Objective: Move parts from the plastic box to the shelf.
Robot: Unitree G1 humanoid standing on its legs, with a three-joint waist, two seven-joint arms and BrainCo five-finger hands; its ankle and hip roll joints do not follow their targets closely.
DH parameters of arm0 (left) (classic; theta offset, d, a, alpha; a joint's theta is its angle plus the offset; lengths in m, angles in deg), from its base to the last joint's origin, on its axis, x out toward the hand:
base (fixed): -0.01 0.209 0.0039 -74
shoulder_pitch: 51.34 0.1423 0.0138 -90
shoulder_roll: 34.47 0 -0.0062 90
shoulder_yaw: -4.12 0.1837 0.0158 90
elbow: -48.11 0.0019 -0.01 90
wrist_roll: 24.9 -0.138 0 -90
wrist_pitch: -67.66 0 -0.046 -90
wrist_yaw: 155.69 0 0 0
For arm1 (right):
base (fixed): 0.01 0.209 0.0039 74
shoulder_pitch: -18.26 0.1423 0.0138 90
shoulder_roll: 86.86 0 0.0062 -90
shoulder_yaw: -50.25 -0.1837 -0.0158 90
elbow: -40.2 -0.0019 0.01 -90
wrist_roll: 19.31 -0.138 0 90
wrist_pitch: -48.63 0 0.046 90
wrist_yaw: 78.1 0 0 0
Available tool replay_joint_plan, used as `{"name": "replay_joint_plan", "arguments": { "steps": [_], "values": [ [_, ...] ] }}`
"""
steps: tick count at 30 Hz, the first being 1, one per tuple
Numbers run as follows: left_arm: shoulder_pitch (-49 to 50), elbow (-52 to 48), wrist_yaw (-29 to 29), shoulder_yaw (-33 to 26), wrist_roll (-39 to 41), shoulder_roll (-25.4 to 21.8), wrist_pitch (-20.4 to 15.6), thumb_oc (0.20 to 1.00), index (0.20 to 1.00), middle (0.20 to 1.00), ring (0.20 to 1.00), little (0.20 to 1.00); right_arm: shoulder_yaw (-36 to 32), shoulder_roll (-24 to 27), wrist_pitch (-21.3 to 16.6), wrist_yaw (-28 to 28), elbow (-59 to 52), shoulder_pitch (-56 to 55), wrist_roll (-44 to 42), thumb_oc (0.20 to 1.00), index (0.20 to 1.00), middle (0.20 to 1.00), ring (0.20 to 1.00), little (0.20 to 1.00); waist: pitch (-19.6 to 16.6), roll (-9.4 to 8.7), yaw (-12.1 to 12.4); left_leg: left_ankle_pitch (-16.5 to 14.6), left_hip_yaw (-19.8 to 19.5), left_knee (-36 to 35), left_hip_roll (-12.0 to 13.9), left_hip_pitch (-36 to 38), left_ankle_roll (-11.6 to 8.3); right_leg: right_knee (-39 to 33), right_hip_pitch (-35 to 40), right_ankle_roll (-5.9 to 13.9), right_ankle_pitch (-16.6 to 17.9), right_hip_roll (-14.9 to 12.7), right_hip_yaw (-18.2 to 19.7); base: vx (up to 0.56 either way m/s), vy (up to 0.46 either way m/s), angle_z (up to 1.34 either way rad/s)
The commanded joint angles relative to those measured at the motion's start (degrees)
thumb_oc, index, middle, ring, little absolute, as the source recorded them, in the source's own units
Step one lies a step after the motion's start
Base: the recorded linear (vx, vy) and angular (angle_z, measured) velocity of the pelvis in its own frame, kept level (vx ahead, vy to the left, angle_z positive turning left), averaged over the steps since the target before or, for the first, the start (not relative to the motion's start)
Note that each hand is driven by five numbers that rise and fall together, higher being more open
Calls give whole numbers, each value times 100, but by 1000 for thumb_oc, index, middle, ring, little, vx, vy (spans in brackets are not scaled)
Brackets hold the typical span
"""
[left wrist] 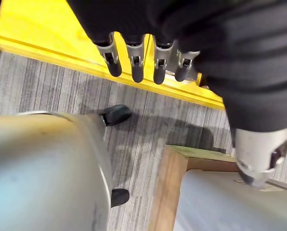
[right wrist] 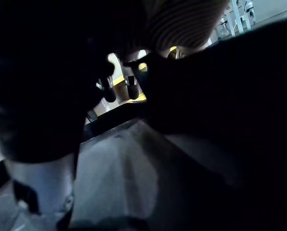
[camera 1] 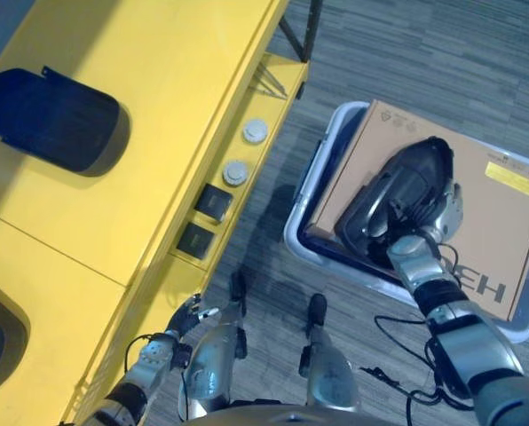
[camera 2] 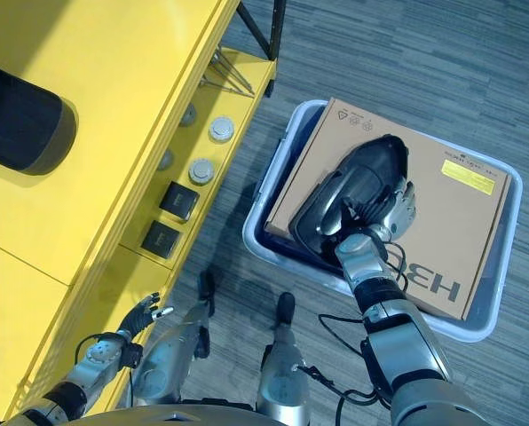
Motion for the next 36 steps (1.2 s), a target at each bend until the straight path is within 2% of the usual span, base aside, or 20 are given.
{"name": "replay_joint_plan", "arguments": {
  "steps": [1, 2, 3, 4, 7, 11, 16, 20, 22, 28, 33, 35, 36],
  "values": [
    [-285, 409, 26, 454, 137, 304, -173, 1000, 1000, 1000, 1000, 1000, 475, 188, 527, 878, 396, 167, 87, 595, 595, 595, 595, 595, -187, 171, 92, -617, -410, -25, 92, 456, -355, 21, -229, 251, 210, -382, -25, 7, 33, -3],
    [-294, 413, 22, 446, 134, 311, -181, 1000, 1000, 1000, 1000, 1000, 628, 116, 550, 895, 527, 161, -6, 222, 222, 222, 222, 222, -177, 182, 113, -604, -400, -25, 94, 454, -364, 21, -229, 249, 226, -394, -34, 1, 6, -5],
    [-297, 413, 24, 456, 125, 306, -184, 1000, 1000, 1000, 1000, 1000, 701, 65, 648, 959, 606, 167, -48, 200, 200, 200, 200, 200, -169, 180, 126, -611, -413, -25, 92, 461, -363, 21, -214, 248, 221, -397, -44, 0, 0, 0],
    [-298, 422, 17, 465, 107, 294, -199, 1000, 1000, 1000, 1000, 1000, 777, -17, 751, 1004, 721, 159, -216, 200, 200, 200, 200, 200, -164, 176, 147, -617, -421, -25, 95, 473, -362, 21, -196, 248, 221, -403, -65, -3, -44, 1],
    [-313, 448, 22, 487, 67, 302, -242, 1000, 1000, 1000, 1000, 1000, 845, -186, 730, 843, 1030, 130, -497, 200, 200, 200, 200, 200, -175, 165, 194, -618, -431, -25, 104, 481, -365, 21, -171, 248, 224, -411, -108, -10, -39, 8],
    [-306, 563, 31, 558, 7, 345, -358, 1000, 1000, 1000, 1000, 1000, 722, -333, 581, 687, 1511, 126, -656, 200, 200, 200, 200, 200, -258, 153, 252, -622, -447, -25, 134, 536, -364, 21, -92, 240, 202, -389, -179, -2, -49, 11],
    [-228, 567, 69, 559, -59, 324, -364, 1000, 1000, 1000, 1000, 1000, 513, -298, 459, 515, 1715, 34, -739, 200, 200, 200, 200, 200, -406, 102, 276, -638, -415, -25, 192, 653, -380, 21, 34, 242, 183, -363, -216, 18, -44, 4],
    [-112, 492, 130, 519, -220, 222, -410, 1000, 1000, 1000, 1000, 1000, 296, -118, 131, 341, 1736, -142, -694, 200, 200, 200, 200, 200, -615, -10, 279, -671, -370, -25, 262, 821, -397, 21, 204, 251, 159, -318, -250, 11, -83, 5],
    [-34, 313, 125, 446, -261, 75, -430, 1000, 1000, 1000, 1000, 1000, 185, 73, -21, 256, 1475, -288, -658, 200, 200, 200, 200, 200, -787, -96, 238, -690, -311, -25, 312, 956, -420, 21, 332, 265, 137, -281, -250, 28, -93, 7],
    [104, -524, 61, 280, -306, -257, -254, 1000, 1000, 1000, 1000, 1000, -70, 414, -145, 110, 471, -784, -208, 200, 200, 200, 200, 200, -1097, -224, 131, -723, -180, -25, 398, 1215, -444, 21, 577, 269, 87, -211, -242, 31, -78, -3],
    [15, -2205, -107, 190, 14, -786, 409, 1000, 1000, 1000, 1000, 1000, -421, 909, -182, 408, -970, -1453, 1057, 200, 200, 200, 200, 200, -1472, -332, -23, -770, 8, -25, 522, 1508, -445, 21, 822, 255, 17, -107, -219, 48, -80, -6],
    [-19, -2444, -161, 172, 36, -860, 449, 1000, 1000, 1000, 1000, 1000, -474, 981, -249, 468, -1177, -1558, 1319, 200, 200, 200, 200, 200, -1504, -353, -42, -775, 32, -25, 544, 1547, -445, 21, 854, 251, 7, -90, -213, -27, -70, -5],
    [-195, -3098, -332, 73, 115, -929, 567, 1000, 1000, 1000, 1000, 1000, -501, 1272, -92, 810, -1961, -1590, 2043, 200, 200, 200, 200, 200, -1596, -407, -155, -796, 107, -25, 599, 1655, -455, 21, 922, 223, -23, -36, -197, -47, -61, -8]
  ]
}}
